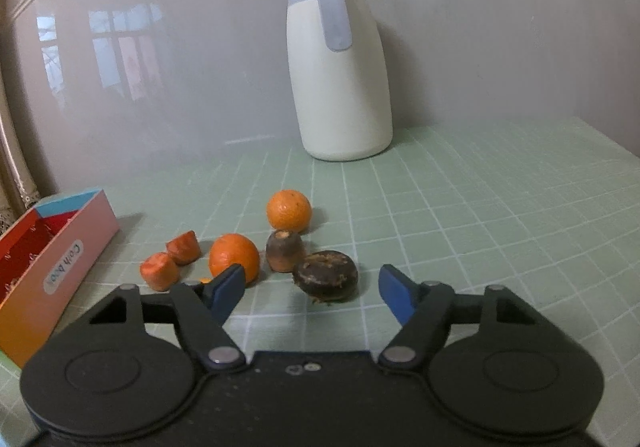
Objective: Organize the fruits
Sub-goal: 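Close the right gripper on the dark brown chestnut, then carry the chestnut over the red box and open the right gripper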
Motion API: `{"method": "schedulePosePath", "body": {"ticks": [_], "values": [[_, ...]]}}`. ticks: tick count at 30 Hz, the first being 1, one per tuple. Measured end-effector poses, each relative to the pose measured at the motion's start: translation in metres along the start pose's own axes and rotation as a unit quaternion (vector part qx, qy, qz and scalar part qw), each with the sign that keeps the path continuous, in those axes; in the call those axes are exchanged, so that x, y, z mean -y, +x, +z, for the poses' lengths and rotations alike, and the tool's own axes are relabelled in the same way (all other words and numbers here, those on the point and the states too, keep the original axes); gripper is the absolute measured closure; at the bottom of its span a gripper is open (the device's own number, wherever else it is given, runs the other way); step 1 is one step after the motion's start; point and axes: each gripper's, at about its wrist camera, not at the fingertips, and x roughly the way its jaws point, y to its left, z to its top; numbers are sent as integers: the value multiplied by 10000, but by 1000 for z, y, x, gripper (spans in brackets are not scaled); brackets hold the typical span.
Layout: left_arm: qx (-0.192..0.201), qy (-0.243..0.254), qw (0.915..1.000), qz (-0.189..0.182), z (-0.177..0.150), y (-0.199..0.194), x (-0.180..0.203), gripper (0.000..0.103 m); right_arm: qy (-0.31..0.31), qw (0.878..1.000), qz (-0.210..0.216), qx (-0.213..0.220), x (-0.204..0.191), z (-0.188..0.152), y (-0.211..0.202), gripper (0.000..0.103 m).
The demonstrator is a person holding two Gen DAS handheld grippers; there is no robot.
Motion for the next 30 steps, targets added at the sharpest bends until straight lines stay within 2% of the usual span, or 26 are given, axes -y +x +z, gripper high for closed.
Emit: {"method": "schedulePosePath", "body": {"ticks": [6, 10, 18, 20, 23, 30], "values": [[-41, -67, 9999, 88, -1, 4, -10, 3, -15, 9998, -135, -162, -1, 7, 14, 34], [-68, -88, 9999, 112, -2, 6, -12, 3, -59, 9996, -132, -237, -4, 7, 21, 44], [-69, -175, 9997, 140, -2, 5, -18, 3, -227, 9988, -235, -364, -12, 8, 32, 46], [-61, -216, 9996, 156, -1, 5, -22, 3, -216, 9986, -260, -413, -12, 8, 34, 49], [-86, -258, 9995, 174, -1, 6, -25, 3, -174, 9984, -259, -463, -10, 8, 37, 62], [-153, -309, 9992, 206, -2, 9, -28, 3, -217, 9983, -201, -495, -12, 8, 38, 63]]}}
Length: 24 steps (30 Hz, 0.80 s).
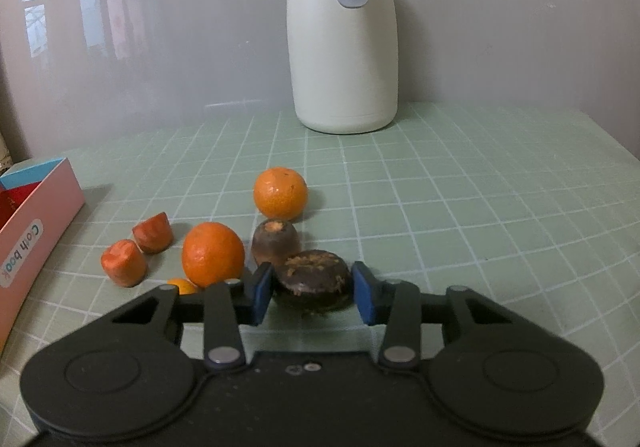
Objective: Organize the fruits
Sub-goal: 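Carry the chestnut over the red box and open the right gripper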
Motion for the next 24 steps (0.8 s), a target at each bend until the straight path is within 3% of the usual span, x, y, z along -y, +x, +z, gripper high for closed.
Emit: {"method": "schedulePosePath", "body": {"ticks": [12, 24], "values": [[101, -263, 9995, 146, 4, -5, -23, 3, -129, 9993, 286, 208, -15, 0, -21, 63], [74, -716, 9961, 508, 11, 3, -67, 3, -633, 9911, 1033, 543, -60, 3, -54, 63]]}}
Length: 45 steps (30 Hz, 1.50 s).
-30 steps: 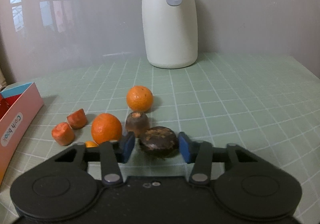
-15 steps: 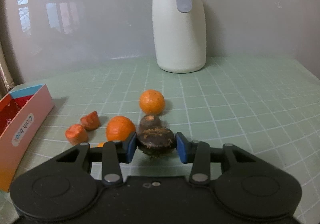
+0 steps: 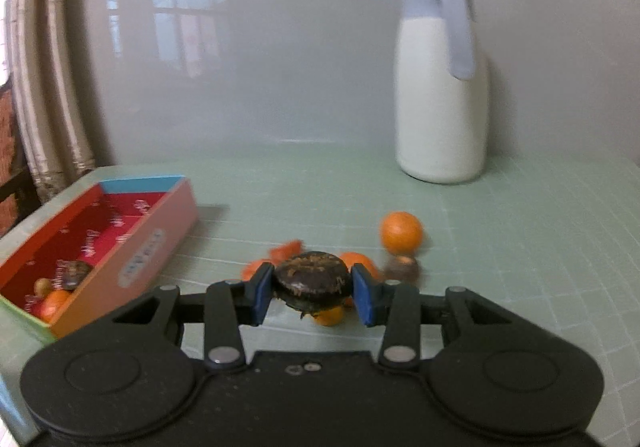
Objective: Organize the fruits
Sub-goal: 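Carry the chestnut over the red box and open the right gripper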
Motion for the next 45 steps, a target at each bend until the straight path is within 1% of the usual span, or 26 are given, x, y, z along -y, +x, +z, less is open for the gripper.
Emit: {"method": "schedulePosePath", "body": {"ticks": [4, 11, 21, 25, 30, 42, 45], "values": [[-115, -108, 9998, 126, -1, 8, -12, 3, 108, 9990, 423, 7, -13, 6, -7, 63], [-410, -366, 9983, 182, -3, 23, -29, 3, -102, 9961, 871, 66, -48, 14, -12, 63], [-387, -387, 9984, 167, -4, 21, -39, 3, -451, 9886, 1435, -82, -111, 22, 1, 63], [-438, -456, 9977, 225, -5, 25, -45, 3, -589, 9866, 1510, -164, -127, 23, 9, 63], [-509, -559, 9968, 272, -7, 29, -52, 3, -736, 9859, 1479, -276, -137, 22, 17, 63], [-606, -600, 9960, 280, -9, 36, -54, 3, -1042, 9829, 1412, -559, -152, 13, 31, 62], [-614, -609, 9959, 276, -9, 36, -54, 3, -1064, 9831, 1401, -499, -152, 13, 27, 62]]}}
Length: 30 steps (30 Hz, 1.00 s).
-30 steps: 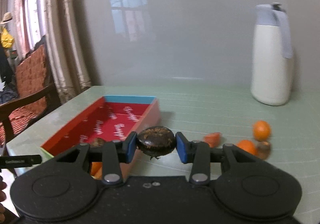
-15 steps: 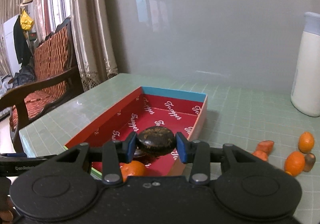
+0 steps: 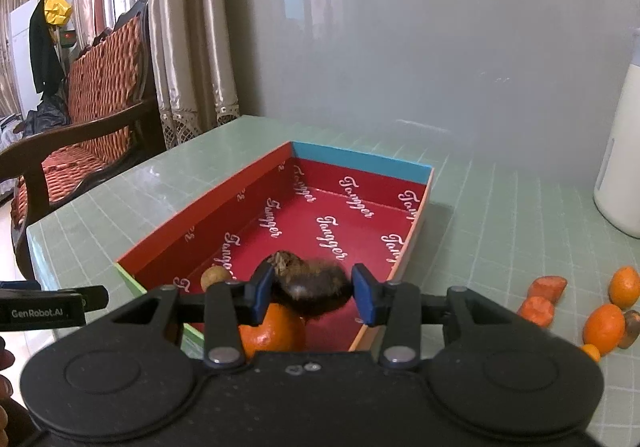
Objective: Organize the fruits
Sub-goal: 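Carry the chestnut over the red box and open the right gripper, then withdraw the right tool from the box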
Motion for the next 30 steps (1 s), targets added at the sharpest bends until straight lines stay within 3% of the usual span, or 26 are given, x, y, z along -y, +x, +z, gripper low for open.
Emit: {"method": "schedulePosePath", "body": {"ticks": [14, 27, 30], "values": [[8, 56, 10000, -35, -1, -1, 5, 3, -42, 9995, -99, 310, 7, 6, -20, 54], [164, 290, 9992, -230, -1, -20, 26, 3, -66, 9965, -577, 601, 36, -6, -49, 27], [275, 444, 9981, -319, 1, -29, 38, 3, 41, 9953, -732, 629, 50, -11, -56, 26]]}}
